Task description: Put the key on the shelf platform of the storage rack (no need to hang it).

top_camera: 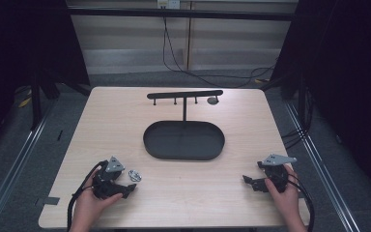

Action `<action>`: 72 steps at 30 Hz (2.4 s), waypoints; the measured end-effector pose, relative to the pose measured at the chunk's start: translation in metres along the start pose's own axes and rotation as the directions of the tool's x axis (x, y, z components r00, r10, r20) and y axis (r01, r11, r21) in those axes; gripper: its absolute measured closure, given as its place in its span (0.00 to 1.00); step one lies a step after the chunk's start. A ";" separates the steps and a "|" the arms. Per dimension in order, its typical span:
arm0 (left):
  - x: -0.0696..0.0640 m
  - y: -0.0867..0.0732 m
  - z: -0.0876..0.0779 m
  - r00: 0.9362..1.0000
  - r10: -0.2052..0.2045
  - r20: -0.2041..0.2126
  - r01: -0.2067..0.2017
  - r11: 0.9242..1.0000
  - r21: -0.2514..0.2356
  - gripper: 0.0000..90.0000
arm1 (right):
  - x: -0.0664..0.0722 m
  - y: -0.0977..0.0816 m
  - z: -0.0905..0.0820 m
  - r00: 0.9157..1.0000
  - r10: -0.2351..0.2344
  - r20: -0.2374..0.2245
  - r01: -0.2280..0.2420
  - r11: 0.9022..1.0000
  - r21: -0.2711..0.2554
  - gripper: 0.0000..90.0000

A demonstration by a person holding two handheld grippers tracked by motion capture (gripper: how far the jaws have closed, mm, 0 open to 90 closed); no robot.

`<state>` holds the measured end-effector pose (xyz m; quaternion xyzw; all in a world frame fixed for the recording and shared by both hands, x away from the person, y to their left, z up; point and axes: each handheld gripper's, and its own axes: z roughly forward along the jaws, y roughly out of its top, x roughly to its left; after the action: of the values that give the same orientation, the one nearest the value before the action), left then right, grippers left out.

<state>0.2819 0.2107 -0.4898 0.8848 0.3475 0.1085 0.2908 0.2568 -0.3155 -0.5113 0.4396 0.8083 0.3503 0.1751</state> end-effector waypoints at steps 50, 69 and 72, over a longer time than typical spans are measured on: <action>0.000 0.062 0.023 0.999 0.005 0.033 -0.015 0.951 0.309 0.43 | 0.000 0.000 0.000 1.000 -0.001 -0.001 0.001 1.000 0.000 0.16; 0.001 0.071 0.015 0.999 -0.037 0.035 0.024 0.948 0.318 0.47 | 0.000 0.000 0.000 1.000 -0.001 -0.001 0.001 1.000 0.000 0.16; 0.002 0.075 0.011 0.998 -0.042 0.043 0.026 0.946 0.322 0.47 | 0.000 0.000 0.000 1.000 -0.001 -0.001 0.001 1.000 0.000 0.16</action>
<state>0.3291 0.1632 -0.4548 0.9167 0.3683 0.0233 0.1532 0.2563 -0.3155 -0.5113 0.4391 0.8086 0.3504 0.1748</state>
